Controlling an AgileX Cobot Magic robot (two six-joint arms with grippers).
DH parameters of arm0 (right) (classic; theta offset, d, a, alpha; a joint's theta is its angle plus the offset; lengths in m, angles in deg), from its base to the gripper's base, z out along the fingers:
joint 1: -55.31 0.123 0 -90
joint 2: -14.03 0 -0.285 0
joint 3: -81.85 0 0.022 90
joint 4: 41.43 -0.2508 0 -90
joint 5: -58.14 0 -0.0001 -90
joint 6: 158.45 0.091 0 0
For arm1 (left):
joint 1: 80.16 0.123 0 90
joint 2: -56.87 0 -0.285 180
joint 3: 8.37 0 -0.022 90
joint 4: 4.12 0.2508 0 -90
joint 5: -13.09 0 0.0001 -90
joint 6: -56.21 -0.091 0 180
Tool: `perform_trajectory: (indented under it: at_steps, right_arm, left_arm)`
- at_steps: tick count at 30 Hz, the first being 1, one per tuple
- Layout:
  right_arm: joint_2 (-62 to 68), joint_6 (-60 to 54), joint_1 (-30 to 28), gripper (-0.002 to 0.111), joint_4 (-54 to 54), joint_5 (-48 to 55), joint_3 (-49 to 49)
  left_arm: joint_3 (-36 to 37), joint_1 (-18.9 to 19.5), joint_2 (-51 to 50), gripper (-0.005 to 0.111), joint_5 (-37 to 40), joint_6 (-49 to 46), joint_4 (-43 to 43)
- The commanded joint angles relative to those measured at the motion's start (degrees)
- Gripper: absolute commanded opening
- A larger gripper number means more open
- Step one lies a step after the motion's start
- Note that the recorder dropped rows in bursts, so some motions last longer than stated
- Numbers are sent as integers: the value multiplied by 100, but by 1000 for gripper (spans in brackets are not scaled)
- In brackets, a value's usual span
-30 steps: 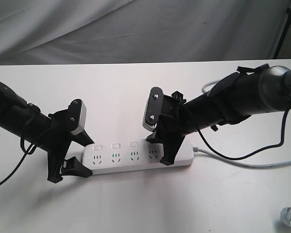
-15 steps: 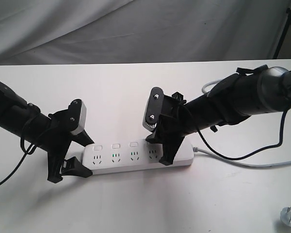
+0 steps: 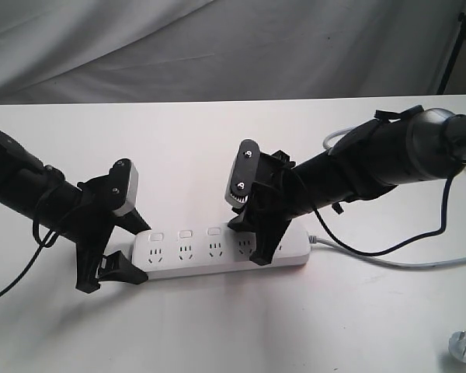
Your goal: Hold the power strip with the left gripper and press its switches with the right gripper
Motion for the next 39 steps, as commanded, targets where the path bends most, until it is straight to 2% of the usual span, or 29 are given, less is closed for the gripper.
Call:
perform_trajectory:
  at_steps: [1,29,39]
  right_arm:
    - [213,-38,7,27,340,-204,108]
    - [399,-96,-1,27,382,-433,278]
    - [-547,-96,10,27,159,-276,278]
  left_arm:
    - [21,-29,3,55,27,-28,5]
    - [21,-29,3,55,27,-28,5]
    - [21,-29,3,55,27,-28,5]
